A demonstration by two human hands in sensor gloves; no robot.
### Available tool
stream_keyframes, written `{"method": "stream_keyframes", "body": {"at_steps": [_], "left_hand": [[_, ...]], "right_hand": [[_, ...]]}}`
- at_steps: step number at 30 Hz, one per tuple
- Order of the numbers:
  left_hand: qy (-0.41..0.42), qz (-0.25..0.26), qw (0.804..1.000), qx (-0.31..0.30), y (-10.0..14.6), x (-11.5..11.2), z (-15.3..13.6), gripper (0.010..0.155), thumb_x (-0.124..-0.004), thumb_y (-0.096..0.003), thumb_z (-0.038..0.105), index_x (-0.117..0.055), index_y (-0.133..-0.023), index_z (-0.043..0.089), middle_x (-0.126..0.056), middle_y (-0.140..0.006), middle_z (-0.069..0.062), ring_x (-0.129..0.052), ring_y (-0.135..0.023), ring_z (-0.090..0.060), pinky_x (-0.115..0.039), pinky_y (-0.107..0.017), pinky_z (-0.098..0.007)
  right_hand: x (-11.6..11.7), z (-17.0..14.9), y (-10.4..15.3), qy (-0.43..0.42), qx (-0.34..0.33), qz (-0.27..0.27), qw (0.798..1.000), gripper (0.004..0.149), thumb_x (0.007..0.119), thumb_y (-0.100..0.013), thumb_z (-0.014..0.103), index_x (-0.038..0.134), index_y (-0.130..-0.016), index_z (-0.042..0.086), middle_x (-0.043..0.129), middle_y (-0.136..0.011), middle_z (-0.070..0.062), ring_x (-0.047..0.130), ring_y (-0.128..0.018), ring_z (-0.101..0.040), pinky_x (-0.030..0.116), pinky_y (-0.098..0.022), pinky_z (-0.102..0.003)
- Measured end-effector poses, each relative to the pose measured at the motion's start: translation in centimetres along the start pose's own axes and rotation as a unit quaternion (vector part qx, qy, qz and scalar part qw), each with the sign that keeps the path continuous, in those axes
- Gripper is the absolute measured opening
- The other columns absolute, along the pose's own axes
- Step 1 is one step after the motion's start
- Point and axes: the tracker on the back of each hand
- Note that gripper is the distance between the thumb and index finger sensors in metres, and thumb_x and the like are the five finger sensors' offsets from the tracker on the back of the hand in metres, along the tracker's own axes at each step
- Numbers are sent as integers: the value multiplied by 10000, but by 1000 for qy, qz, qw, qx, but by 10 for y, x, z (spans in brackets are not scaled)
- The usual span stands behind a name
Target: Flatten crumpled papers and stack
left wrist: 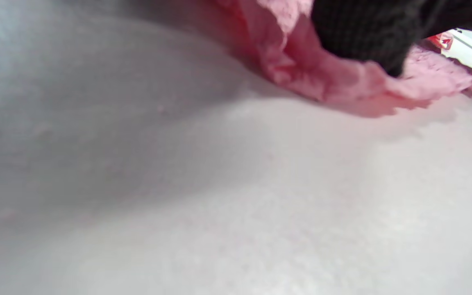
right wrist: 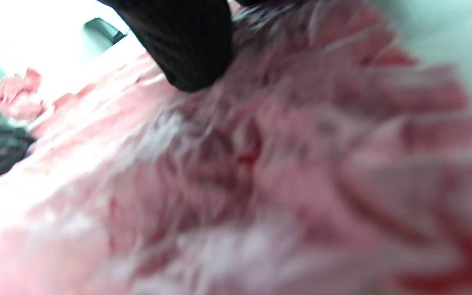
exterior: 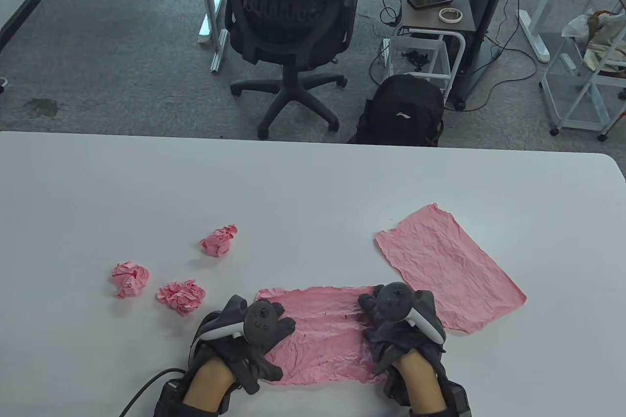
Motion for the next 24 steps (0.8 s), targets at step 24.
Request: {"method": "stream_keyframes", "body": {"at_steps": [24], "left_hand": [[1,-4,1000,25,0,-4,-1,1021,-816,-401,671,-205,-1130,301,-23,-1119,-80,5,-1085,-377,-137,-756,-620]], "right_hand": [[1,4,21,53,20,22,998,842,903,-402,238,366,-1029,72,191,-1094,-213,164,-960,-487,284,-654,-640]]}}
Point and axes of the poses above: the tracker on the back of each hand, its own z axis roughly to the thumb side, its own y axis roughly from the fingertips to the wrist, x = y × z
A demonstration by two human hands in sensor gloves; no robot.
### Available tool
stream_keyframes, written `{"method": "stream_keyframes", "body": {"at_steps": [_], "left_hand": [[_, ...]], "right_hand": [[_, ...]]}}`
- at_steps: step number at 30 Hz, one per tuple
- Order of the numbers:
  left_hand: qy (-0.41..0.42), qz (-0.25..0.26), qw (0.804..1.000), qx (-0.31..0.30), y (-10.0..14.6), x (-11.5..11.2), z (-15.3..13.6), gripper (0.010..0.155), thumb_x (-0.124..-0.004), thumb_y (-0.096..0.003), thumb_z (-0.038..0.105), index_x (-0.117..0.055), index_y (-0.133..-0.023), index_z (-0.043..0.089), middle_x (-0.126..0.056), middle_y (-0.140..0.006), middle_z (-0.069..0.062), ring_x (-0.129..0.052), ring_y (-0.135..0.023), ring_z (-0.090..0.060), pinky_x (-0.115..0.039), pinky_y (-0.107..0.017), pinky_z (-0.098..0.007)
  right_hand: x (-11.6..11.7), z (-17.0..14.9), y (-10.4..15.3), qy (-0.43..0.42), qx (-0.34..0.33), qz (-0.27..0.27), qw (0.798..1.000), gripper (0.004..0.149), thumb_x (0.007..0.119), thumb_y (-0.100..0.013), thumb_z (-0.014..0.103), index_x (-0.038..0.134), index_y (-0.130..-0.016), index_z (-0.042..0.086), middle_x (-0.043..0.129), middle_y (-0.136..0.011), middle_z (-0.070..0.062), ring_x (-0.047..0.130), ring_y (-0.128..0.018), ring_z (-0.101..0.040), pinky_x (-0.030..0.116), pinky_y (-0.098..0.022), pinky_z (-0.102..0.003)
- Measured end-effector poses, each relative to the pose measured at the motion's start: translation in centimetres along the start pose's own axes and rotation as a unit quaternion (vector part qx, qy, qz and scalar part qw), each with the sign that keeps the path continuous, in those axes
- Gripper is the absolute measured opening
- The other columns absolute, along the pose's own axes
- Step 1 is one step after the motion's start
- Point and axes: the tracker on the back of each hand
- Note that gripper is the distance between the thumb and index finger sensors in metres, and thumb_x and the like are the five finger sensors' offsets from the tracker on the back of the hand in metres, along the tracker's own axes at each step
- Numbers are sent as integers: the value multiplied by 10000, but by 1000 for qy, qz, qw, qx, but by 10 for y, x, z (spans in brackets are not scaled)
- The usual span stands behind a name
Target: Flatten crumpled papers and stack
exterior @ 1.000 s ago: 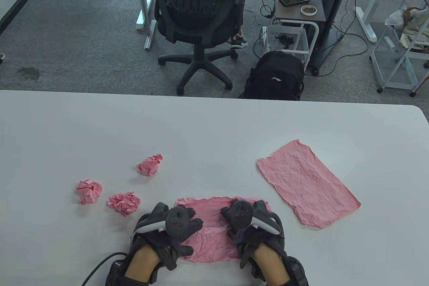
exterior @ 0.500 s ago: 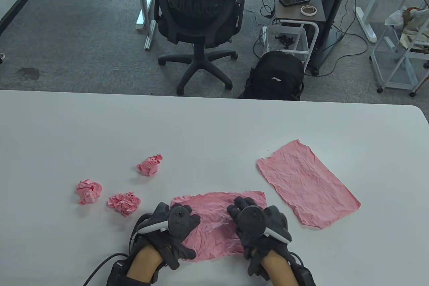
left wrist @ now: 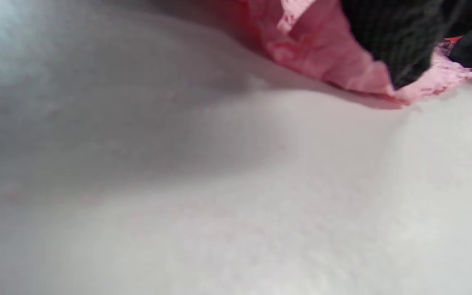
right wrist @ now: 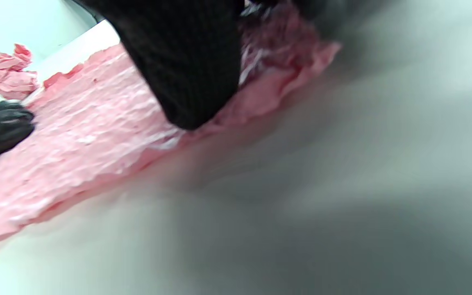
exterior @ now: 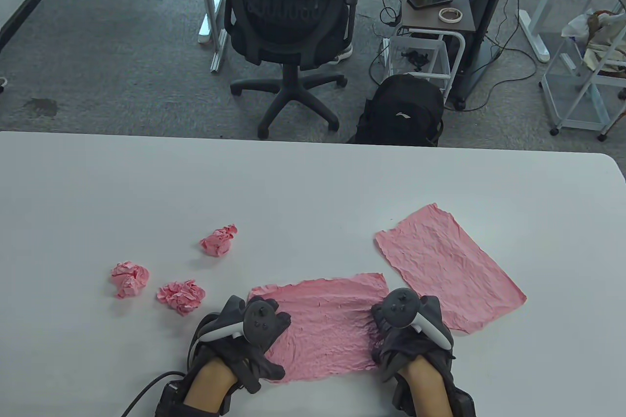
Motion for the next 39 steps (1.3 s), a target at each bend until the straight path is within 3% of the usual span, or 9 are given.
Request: {"method": "stream_keyframes", "body": {"at_steps": [5,9,14,20,23,27,31,32,39], "left_hand": [[-14,-7,1000,0,-1,1,2,1059,-821,-385,698,-183,-1125,290,-13,-1113,-95,7,-1077,-396,-145,-750,-636],[-8,-7,1000,-4,-2,1,2,1063,-834,-380,680,-185,-1124,288,-8,-1112,-98,14,-1073,-401,-136,-745,-641],[-5,-7,1000,-5,-3,1,2,1058,-838,-381,668,-186,-1124,291,-5,-1111,-96,19,-1072,-401,-129,-742,-645],[-2,-6,1000,-7,-3,1,1,1048,-838,-384,666,-196,-1126,300,-13,-1115,-88,15,-1077,-390,-129,-742,-643],[-5,-5,1000,-6,-3,1,1,1047,-837,-384,670,-198,-1126,299,-17,-1116,-89,7,-1079,-390,-137,-744,-643],[-5,-6,1000,-2,-4,2,1,1049,-835,-383,676,-193,-1123,303,-13,-1114,-79,11,-1079,-382,-134,-747,-634],[0,-3,1000,-2,-3,1,-1,1053,-833,-383,675,-186,-1125,301,-6,-1114,-83,21,-1077,-383,-124,-749,-627],[4,-3,1000,-2,-3,0,-2,1054,-833,-383,673,-186,-1126,301,-2,-1114,-76,27,-1077,-379,-117,-749,-623],[5,-5,1000,-4,-3,1,-1,1048,-840,-380,661,-191,-1125,314,-2,-1116,-70,28,-1078,-372,-115,-744,-630]], "right_hand": [[9,45,6,28,-149,-62,986,710,809,-464,283,445,-1041,86,261,-1103,-242,198,-957,-518,280,-645,-660],[42,87,-6,106,-224,5,969,635,688,-499,334,389,-1055,269,170,-1125,-156,122,-979,-467,226,-661,-653],[33,60,-34,59,-132,43,989,674,650,-511,436,271,-1055,312,73,-1113,-45,42,-991,-350,157,-677,-584],[6,2,-34,-27,-17,-19,999,676,676,-504,385,302,-1050,249,113,-1112,-33,64,-992,-333,146,-676,-575],[6,6,-28,-5,-26,-39,999,708,703,-501,372,296,-1046,178,116,-1103,-137,74,-976,-417,185,-669,-623],[25,60,-5,71,-168,-55,982,716,723,-495,409,333,-1061,213,135,-1121,-130,87,-985,-433,202,-665,-645],[58,91,-11,152,-188,67,968,670,643,-489,376,275,-1039,268,89,-1098,-101,73,-974,-410,220,-660,-633],[52,85,-12,138,-167,116,969,670,603,-508,377,191,-1033,314,-5,-1085,-53,-11,-969,-363,165,-668,-598],[13,3,-11,-24,-47,53,997,718,730,-440,181,332,-1029,276,86,-1094,-22,42,-982,-318,187,-674,-514]]}}
Point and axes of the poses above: the tracker on the back of each hand, its own z axis roughly to the thumb side, its own y axis roughly from the fingertips to the wrist, x = y × z
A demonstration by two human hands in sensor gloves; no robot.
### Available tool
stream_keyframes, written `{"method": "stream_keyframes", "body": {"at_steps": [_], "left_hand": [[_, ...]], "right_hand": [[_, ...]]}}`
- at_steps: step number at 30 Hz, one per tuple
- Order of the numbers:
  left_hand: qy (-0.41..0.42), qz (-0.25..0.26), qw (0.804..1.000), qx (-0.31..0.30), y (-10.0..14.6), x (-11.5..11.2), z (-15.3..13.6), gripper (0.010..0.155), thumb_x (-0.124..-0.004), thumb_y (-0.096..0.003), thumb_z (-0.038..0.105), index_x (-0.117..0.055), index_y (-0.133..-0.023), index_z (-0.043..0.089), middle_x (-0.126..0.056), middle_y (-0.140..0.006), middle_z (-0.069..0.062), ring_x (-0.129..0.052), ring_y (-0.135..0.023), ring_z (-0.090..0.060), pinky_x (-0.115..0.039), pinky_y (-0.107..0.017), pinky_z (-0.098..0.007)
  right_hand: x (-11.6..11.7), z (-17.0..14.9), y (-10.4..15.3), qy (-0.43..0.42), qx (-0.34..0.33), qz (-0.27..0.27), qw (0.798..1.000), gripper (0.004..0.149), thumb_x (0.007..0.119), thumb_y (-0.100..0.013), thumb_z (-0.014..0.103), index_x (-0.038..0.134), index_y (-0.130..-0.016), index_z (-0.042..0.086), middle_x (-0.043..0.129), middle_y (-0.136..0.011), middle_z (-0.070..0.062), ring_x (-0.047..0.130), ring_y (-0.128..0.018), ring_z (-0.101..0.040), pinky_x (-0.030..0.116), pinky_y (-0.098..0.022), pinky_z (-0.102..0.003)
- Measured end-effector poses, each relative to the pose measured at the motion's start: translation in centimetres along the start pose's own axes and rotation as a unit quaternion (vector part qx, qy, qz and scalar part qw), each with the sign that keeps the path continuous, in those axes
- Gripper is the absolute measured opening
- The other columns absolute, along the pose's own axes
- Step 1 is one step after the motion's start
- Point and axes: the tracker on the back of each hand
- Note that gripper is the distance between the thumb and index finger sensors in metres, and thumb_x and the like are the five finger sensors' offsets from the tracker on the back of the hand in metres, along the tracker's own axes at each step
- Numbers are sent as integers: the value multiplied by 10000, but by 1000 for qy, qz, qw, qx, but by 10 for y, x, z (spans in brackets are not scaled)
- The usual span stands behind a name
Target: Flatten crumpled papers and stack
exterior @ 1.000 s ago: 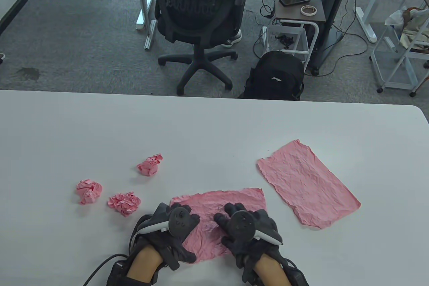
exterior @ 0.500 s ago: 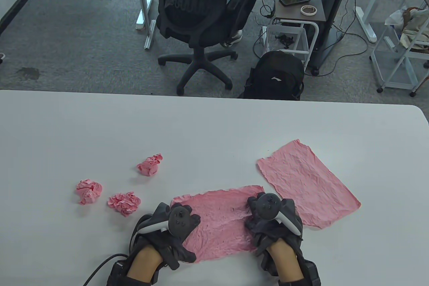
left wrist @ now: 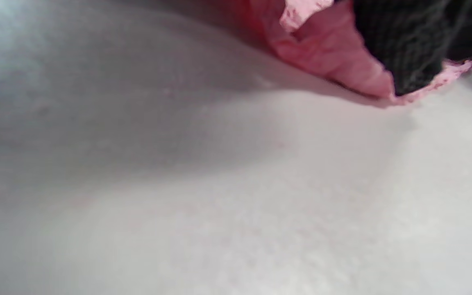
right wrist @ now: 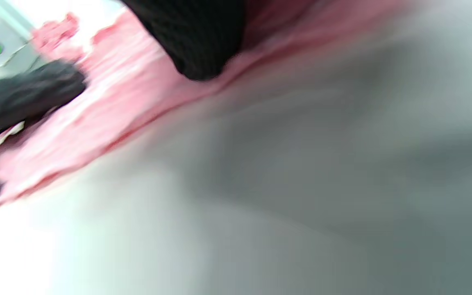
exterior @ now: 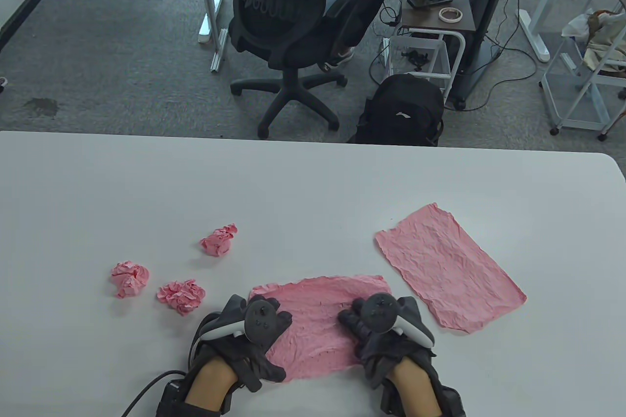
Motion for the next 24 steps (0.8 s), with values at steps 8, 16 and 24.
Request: {"method": "stream_keyframes", "body": {"at_steps": [8,16,24], "left_hand": [[12,5,999,-31,6,5,-4,996,-881,-387,599,-305,-1132,277,-93,-1133,-88,-52,-1093,-388,-166,-750,-635],[24,15,999,-41,10,8,-5,947,-888,-389,581,-410,-1132,240,-182,-1146,-109,-134,-1101,-418,-226,-752,-650],[34,15,998,-43,10,6,-7,944,-881,-395,580,-394,-1133,249,-162,-1143,-98,-108,-1099,-404,-197,-749,-639]], "right_hand": [[-31,-8,19,-22,14,-166,986,686,775,-429,152,431,-1021,120,552,-1039,-282,509,-915,-563,563,-563,-696],[-26,2,7,122,154,-234,952,592,819,-454,457,742,-887,60,789,-831,-231,771,-698,-501,630,-496,-656],[-21,16,9,89,59,-282,953,396,871,-422,341,830,-776,170,802,-885,-182,801,-745,-463,680,-514,-607]]}}
Point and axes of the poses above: the tracker on the back of each hand, its own z axis roughly to the thumb side, its own y axis roughly from the fingertips to the wrist, x = y × z
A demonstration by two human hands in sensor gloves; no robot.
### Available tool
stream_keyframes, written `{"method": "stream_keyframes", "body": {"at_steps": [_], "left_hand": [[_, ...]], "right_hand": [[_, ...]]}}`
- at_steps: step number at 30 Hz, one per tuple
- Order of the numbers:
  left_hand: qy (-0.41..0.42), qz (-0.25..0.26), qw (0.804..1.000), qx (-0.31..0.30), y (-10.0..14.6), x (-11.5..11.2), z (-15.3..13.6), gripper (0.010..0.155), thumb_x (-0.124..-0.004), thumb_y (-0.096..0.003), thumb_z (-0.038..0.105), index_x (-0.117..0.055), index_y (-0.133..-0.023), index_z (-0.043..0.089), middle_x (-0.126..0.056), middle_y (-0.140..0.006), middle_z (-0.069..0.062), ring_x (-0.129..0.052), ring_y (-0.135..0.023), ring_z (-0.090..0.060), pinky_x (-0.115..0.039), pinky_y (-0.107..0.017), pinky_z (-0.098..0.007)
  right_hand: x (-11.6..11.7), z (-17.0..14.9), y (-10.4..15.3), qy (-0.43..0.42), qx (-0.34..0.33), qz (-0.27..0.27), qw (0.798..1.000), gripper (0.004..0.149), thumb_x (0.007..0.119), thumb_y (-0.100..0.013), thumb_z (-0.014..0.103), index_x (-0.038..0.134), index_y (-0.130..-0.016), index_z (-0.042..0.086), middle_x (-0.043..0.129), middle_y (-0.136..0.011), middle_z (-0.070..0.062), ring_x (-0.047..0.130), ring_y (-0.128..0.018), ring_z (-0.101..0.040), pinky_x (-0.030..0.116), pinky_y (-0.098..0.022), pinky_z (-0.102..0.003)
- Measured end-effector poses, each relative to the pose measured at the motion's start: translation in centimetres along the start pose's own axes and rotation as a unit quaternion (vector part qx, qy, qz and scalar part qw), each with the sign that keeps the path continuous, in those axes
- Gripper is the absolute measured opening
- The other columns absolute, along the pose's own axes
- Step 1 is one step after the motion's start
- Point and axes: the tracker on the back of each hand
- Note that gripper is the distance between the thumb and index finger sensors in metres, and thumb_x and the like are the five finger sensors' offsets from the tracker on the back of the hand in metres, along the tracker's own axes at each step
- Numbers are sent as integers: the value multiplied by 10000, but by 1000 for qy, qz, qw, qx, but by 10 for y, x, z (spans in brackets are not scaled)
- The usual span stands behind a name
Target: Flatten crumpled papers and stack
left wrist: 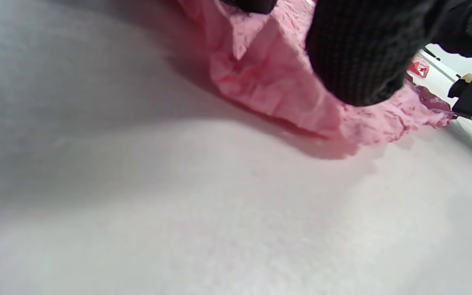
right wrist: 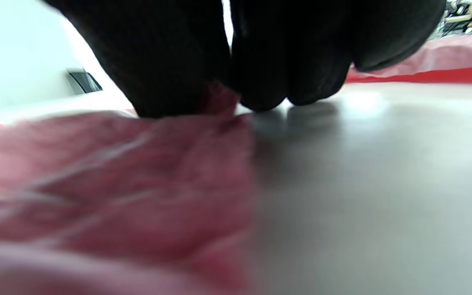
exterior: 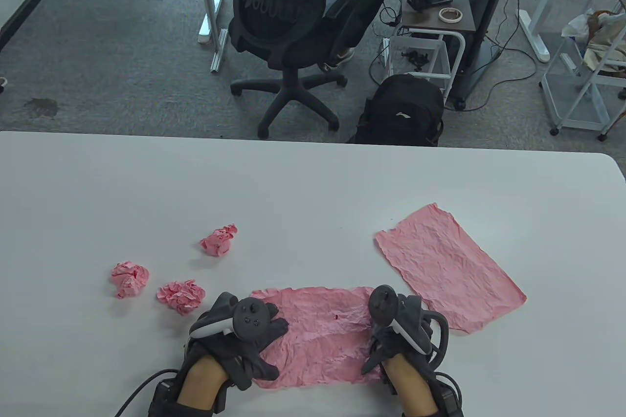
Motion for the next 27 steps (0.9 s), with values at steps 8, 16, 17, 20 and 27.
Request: {"method": "stream_keyframes", "body": {"at_steps": [8,16,17,20,27], "left_hand": [[-1,-1,1000,2,-1,-1,1,946,-876,-400,578,-376,-1134,251,-148,-1140,-99,-93,-1094,-406,-185,-746,-641],[-8,-1,1000,1,-2,0,2,945,-875,-403,575,-370,-1134,254,-143,-1140,-99,-91,-1094,-408,-185,-746,-644],[-10,-1,1000,1,-2,0,2,944,-877,-404,572,-370,-1134,254,-143,-1140,-103,-91,-1094,-410,-186,-746,-645],[-13,0,1000,1,-2,-1,3,949,-873,-405,577,-359,-1135,254,-136,-1140,-103,-85,-1093,-412,-182,-746,-647],[-44,216,975,9,17,24,6,858,-831,-455,509,-392,-1136,227,-283,-1164,-127,-242,-1118,-434,-336,-768,-649]], "right_hand": [[-2,-22,1,-438,5,45,898,570,849,-402,231,578,-871,51,896,-692,-79,982,-527,-299,826,-383,-487],[21,-27,-5,-540,-9,212,814,653,816,-469,330,542,-985,38,795,-601,-25,877,-455,-249,767,-372,-510],[19,-27,-4,-532,-9,204,822,544,785,-486,348,671,-946,81,773,-644,-43,854,-509,-276,741,-407,-527],[13,-30,-6,-521,-3,157,839,443,750,-483,329,786,-890,158,789,-854,-256,847,-670,-493,781,-403,-530],[-23,-77,-18,-629,7,-98,771,419,760,-478,286,809,-848,97,1001,-678,-194,1061,-434,-362,913,-225,-419]]}}
Point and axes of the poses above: the tracker on the back of each hand, its own z axis roughly to the thumb side, its own y axis roughly from the fingertips to the wrist, x = y × z
